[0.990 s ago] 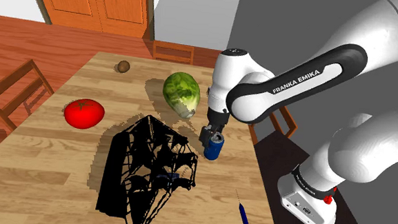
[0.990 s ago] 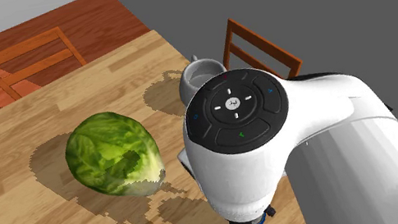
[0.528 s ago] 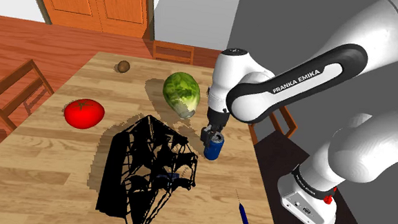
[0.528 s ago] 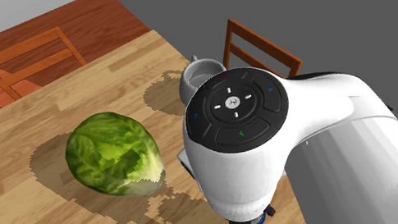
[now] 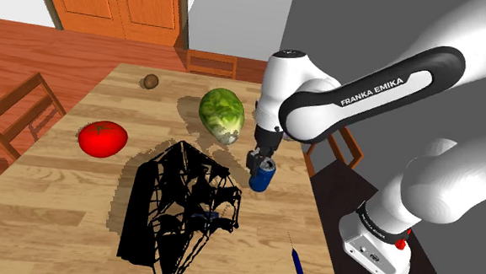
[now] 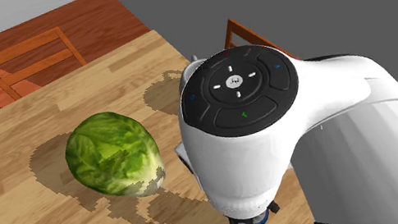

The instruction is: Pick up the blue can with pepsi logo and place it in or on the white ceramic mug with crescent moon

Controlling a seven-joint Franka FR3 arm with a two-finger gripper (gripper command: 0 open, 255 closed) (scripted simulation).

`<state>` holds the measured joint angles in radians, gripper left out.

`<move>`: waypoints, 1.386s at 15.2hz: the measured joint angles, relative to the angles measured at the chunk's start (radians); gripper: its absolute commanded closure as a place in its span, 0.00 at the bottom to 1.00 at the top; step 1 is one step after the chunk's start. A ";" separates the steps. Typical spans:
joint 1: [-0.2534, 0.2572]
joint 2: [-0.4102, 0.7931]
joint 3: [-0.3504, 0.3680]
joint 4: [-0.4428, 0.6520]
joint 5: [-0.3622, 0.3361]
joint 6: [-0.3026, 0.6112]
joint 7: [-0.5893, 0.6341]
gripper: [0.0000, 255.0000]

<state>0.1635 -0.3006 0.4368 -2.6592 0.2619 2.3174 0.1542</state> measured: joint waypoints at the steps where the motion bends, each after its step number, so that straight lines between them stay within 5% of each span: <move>1: 0.002 -0.013 -0.001 0.004 0.003 -0.016 0.001 1.00; 21: 0.007 -0.180 -0.059 0.160 -0.007 -0.338 -0.001 1.00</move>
<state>0.1701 -0.4805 0.3779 -2.4989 0.2547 1.9797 0.1535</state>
